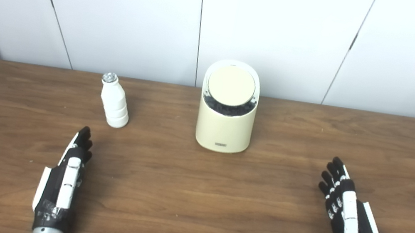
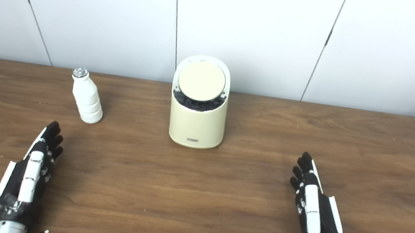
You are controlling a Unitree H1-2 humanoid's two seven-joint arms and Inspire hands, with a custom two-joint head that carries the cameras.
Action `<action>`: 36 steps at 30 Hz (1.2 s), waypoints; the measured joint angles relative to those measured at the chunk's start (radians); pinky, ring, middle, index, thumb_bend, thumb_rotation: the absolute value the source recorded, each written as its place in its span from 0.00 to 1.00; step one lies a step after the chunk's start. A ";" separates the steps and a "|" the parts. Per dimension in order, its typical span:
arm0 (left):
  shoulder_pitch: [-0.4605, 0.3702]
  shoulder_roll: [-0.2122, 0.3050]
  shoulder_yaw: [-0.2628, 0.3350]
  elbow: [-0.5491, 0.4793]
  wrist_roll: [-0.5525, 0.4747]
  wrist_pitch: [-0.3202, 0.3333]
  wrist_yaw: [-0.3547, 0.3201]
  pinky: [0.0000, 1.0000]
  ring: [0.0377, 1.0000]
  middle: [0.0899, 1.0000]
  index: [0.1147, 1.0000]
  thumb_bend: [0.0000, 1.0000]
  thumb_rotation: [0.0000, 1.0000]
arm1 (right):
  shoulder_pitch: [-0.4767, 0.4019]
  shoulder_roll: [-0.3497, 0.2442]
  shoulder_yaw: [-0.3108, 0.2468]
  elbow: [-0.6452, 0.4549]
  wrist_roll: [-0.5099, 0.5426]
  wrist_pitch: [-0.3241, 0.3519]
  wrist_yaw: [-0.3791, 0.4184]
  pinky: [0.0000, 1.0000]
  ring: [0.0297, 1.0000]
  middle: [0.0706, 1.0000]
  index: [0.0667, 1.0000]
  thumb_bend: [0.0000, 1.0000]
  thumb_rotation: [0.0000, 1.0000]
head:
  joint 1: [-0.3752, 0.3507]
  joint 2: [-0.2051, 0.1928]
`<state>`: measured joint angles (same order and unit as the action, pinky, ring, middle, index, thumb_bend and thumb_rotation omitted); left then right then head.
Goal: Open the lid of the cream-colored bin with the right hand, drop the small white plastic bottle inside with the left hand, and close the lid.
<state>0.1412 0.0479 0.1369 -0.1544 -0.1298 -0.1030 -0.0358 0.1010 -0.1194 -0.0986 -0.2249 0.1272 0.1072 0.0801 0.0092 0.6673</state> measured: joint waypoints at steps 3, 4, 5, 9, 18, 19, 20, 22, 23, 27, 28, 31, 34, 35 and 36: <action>0.000 -0.001 0.000 0.000 -0.002 0.001 0.000 1.00 1.00 1.00 0.98 0.44 0.91 | 0.000 0.000 0.001 0.000 0.000 0.000 0.000 0.97 0.97 0.98 0.97 0.52 0.96 | 0.002 0.000; 0.000 -0.001 0.000 0.000 -0.003 0.002 0.000 1.00 1.00 1.00 0.98 0.43 0.91 | 0.000 0.000 0.001 -0.001 0.000 0.000 0.000 0.97 0.97 0.98 0.97 0.51 0.96 | 0.000 0.002; -0.001 -0.001 0.000 0.000 -0.005 0.004 0.000 1.00 1.00 1.00 0.98 0.43 0.91 | 0.000 0.000 0.001 -0.001 0.000 0.001 0.000 0.98 0.97 0.98 0.97 0.50 0.96 | 0.000 0.002; -0.001 -0.001 0.000 0.000 -0.007 0.006 0.000 1.00 1.00 1.00 0.98 0.43 0.91 | 0.000 0.003 0.001 -0.001 0.001 0.001 -0.001 0.99 0.97 0.98 0.97 0.49 0.97 | -0.006 0.002; -0.001 -0.001 -0.001 -0.002 -0.005 0.009 -0.001 1.00 0.99 0.99 0.97 0.44 0.91 | 0.000 0.003 0.002 -0.001 -0.001 0.001 -0.001 0.98 0.96 0.97 0.97 0.51 0.94 | -0.009 0.002; -0.001 -0.001 -0.001 -0.002 -0.005 0.010 -0.001 1.00 0.99 0.99 0.97 0.44 0.91 | 0.000 0.003 0.002 -0.001 0.000 0.002 -0.001 0.98 0.97 0.97 0.97 0.51 0.94 | -0.009 0.002; -0.001 -0.002 -0.001 -0.003 -0.004 0.011 -0.001 1.00 1.00 0.99 0.97 0.44 0.91 | 0.000 0.003 0.002 -0.001 0.001 0.002 -0.001 0.99 0.97 0.98 0.97 0.52 0.92 | -0.009 0.002; 0.000 -0.003 -0.002 -0.005 -0.004 0.013 -0.001 1.00 1.00 0.99 0.97 0.44 0.91 | 0.000 0.003 0.004 -0.001 0.000 0.002 0.000 0.98 0.97 0.98 0.98 0.53 0.89 | -0.009 0.002; 0.000 -0.003 -0.003 -0.005 -0.003 0.014 -0.001 1.00 1.00 0.99 0.97 0.44 0.91 | -0.001 0.001 0.007 -0.002 -0.005 0.002 0.000 0.96 0.96 0.98 0.98 0.55 0.86 | -0.009 0.002; 0.002 -0.004 -0.004 -0.008 -0.002 0.019 0.000 1.00 1.00 1.00 0.98 0.41 0.91 | -0.013 -0.010 0.015 -0.009 -0.040 0.012 -0.001 0.93 0.95 0.96 0.96 0.64 0.78 | -0.034 -0.002; 0.004 -0.005 -0.004 -0.010 -0.002 0.020 0.000 1.00 1.00 1.00 0.98 0.41 0.91 | -0.021 -0.011 0.018 -0.015 -0.056 0.018 -0.004 0.93 0.95 0.96 0.95 0.66 0.77 | -0.034 -0.002; 0.007 -0.009 -0.007 -0.015 -0.002 0.027 0.000 1.00 1.00 1.00 0.98 0.42 0.91 | -0.063 -0.012 0.028 -0.041 -0.097 0.062 -0.017 0.89 0.92 0.94 0.95 0.68 0.73 | -0.032 0.002; 0.010 -0.014 -0.011 -0.018 0.001 0.028 0.000 1.00 1.00 1.00 0.97 0.42 0.91 | -0.112 -0.011 0.032 -0.069 -0.115 0.103 -0.022 0.87 0.91 0.94 0.96 0.69 0.66 | -0.031 0.003; 0.010 -0.014 -0.012 -0.018 0.001 0.028 -0.001 1.00 1.00 1.00 0.97 0.43 0.91 | -0.130 -0.011 0.031 -0.078 -0.114 0.120 -0.022 0.87 0.92 0.95 0.96 0.74 0.63 | -0.031 0.003; 0.010 -0.015 -0.012 -0.018 0.001 0.025 -0.001 1.00 1.00 1.00 0.97 0.44 0.91 | -0.151 -0.011 0.030 -0.079 -0.112 0.130 -0.022 0.87 0.93 0.95 0.96 0.76 0.61 | -0.029 0.005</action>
<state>0.1512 0.0329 0.1248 -0.1723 -0.1289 -0.0775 -0.0364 -0.0501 -0.1307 -0.0686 -0.3042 0.0148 0.2375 0.0585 -0.0200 0.6719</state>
